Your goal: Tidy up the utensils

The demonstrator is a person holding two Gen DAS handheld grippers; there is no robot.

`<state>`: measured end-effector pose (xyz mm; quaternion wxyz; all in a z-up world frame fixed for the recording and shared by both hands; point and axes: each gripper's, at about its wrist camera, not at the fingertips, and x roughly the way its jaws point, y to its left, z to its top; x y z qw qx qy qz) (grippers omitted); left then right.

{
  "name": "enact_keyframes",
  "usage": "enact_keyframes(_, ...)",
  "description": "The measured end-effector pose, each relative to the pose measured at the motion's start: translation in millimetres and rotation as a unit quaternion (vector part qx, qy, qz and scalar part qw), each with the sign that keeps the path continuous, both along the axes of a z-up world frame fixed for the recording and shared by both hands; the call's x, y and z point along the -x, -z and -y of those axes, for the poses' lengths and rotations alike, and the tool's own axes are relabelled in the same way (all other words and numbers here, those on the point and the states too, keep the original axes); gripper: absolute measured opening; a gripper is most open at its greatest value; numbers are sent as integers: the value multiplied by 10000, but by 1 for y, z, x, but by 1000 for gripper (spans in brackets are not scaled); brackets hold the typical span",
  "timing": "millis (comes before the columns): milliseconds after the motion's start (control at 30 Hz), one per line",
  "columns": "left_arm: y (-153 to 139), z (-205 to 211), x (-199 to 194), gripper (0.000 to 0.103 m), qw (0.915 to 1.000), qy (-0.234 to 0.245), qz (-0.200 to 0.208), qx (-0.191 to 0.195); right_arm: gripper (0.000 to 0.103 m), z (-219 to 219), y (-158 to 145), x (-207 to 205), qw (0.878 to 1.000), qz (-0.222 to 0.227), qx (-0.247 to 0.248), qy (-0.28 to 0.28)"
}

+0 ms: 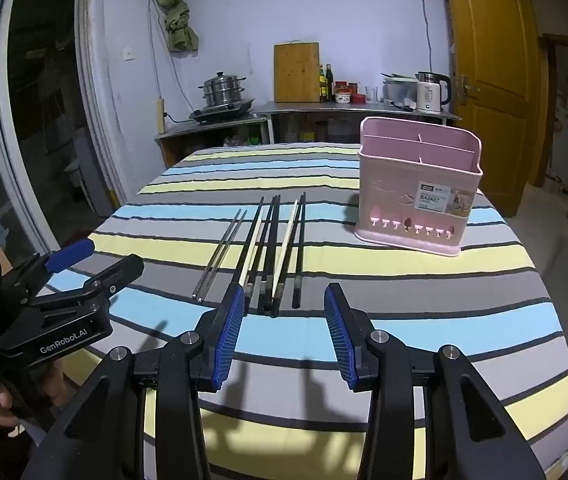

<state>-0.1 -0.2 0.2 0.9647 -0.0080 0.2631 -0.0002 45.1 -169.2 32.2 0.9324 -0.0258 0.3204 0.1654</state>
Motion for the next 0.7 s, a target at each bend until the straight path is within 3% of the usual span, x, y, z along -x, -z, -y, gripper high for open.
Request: enact_keyframes(700,-2,3,4,84,10000,76,45,-34,43,2,1,0,10000,-5,-2,10)
